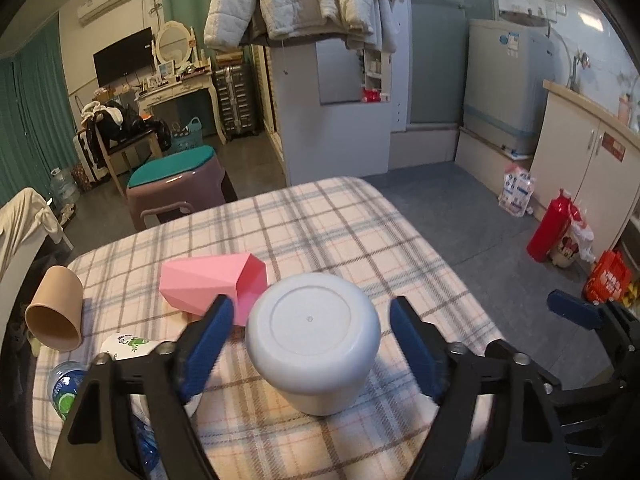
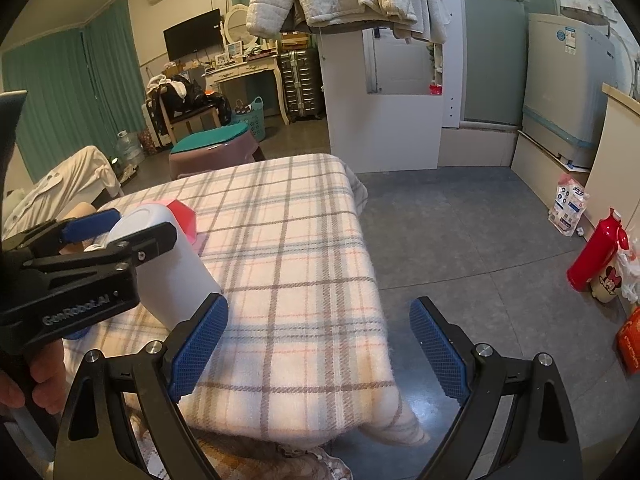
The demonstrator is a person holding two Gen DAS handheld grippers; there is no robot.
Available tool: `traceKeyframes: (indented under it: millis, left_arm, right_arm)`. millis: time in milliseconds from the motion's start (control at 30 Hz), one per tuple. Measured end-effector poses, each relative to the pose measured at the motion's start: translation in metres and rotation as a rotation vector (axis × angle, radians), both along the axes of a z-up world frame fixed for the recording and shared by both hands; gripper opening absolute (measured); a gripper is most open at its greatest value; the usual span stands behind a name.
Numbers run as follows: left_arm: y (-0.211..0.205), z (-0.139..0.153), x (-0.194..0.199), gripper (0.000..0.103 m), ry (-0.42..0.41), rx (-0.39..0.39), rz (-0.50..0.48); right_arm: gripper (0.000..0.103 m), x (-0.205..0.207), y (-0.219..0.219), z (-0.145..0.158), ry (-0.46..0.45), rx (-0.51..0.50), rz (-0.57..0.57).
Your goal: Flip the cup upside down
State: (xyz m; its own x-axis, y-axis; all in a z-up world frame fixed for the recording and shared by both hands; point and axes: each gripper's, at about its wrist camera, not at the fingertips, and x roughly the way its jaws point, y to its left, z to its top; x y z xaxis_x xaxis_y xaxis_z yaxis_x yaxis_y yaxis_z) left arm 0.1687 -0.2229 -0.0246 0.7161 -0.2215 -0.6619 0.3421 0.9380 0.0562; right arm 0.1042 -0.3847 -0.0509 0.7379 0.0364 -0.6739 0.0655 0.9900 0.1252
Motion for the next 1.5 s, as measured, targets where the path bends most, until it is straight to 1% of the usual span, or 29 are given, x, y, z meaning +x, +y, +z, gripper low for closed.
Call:
traceKeyframes:
  millis: [167, 233, 267, 367, 467, 567, 633, 667, 733, 800, 833, 933, 967, 1100, 1267, 1500]
  left_arm:
    - [0.006, 0.017, -0.012, 0.091, -0.056, -0.034, -0.015]
    - [0.012, 0.028, -0.019, 0.091, -0.089, -0.061, -0.012]
    - [0.018, 0.034, -0.023, 0.092, -0.107, -0.083, -0.008]
    - [0.036, 0.048, -0.039, 0.098, -0.164, -0.153, 0.017]
    - [0.057, 0.058, -0.059, 0.1, -0.239, -0.208, 0.037]
    - [0.073, 0.061, -0.078, 0.103, -0.314, -0.22, 0.049]
    - [0.083, 0.06, -0.091, 0.103, -0.363, -0.21, 0.063]
    - [0.087, 0.059, -0.096, 0.103, -0.374, -0.204, 0.071]
    - [0.094, 0.055, -0.102, 0.103, -0.372, -0.193, 0.091]
    - [0.102, 0.049, -0.109, 0.103, -0.356, -0.189, 0.108]
    - [0.107, 0.046, -0.112, 0.103, -0.355, -0.189, 0.117]
    - [0.12, 0.037, -0.129, 0.103, -0.404, -0.188, 0.149]
    - [0.122, 0.035, -0.133, 0.103, -0.408, -0.186, 0.155]
    - [0.134, 0.024, -0.142, 0.103, -0.383, -0.207, 0.169]
    - [0.141, 0.014, -0.144, 0.103, -0.349, -0.218, 0.182]
    - [0.142, 0.011, -0.143, 0.103, -0.333, -0.226, 0.179]
  right_arm:
    - [0.093, -0.005, -0.001, 0.006, -0.014, 0.003, 0.002]
    - [0.093, -0.008, 0.001, 0.01, -0.029, 0.005, 0.008]
    - [0.093, -0.011, 0.002, 0.014, -0.044, 0.006, 0.015]
    - [0.093, -0.022, 0.008, 0.023, -0.085, 0.001, 0.035]
    - [0.093, -0.032, 0.014, 0.032, -0.121, -0.011, 0.059]
    - [0.093, -0.046, 0.023, 0.041, -0.167, -0.02, 0.081]
    - [0.093, -0.054, 0.029, 0.045, -0.196, -0.022, 0.087]
    - [0.093, -0.058, 0.032, 0.046, -0.21, -0.023, 0.092]
    - [0.097, -0.064, 0.039, 0.046, -0.23, -0.024, 0.102]
    - [0.099, -0.07, 0.044, 0.047, -0.241, -0.019, 0.109]
    - [0.103, -0.072, 0.047, 0.048, -0.248, -0.017, 0.119]
    - [0.103, -0.079, 0.054, 0.048, -0.278, -0.025, 0.125]
    - [0.103, -0.081, 0.056, 0.047, -0.284, -0.019, 0.126]
    - [0.103, -0.084, 0.061, 0.04, -0.278, -0.008, 0.124]
    - [0.103, -0.084, 0.067, 0.032, -0.258, -0.001, 0.124]
    - [0.103, -0.083, 0.071, 0.03, -0.253, -0.008, 0.132]
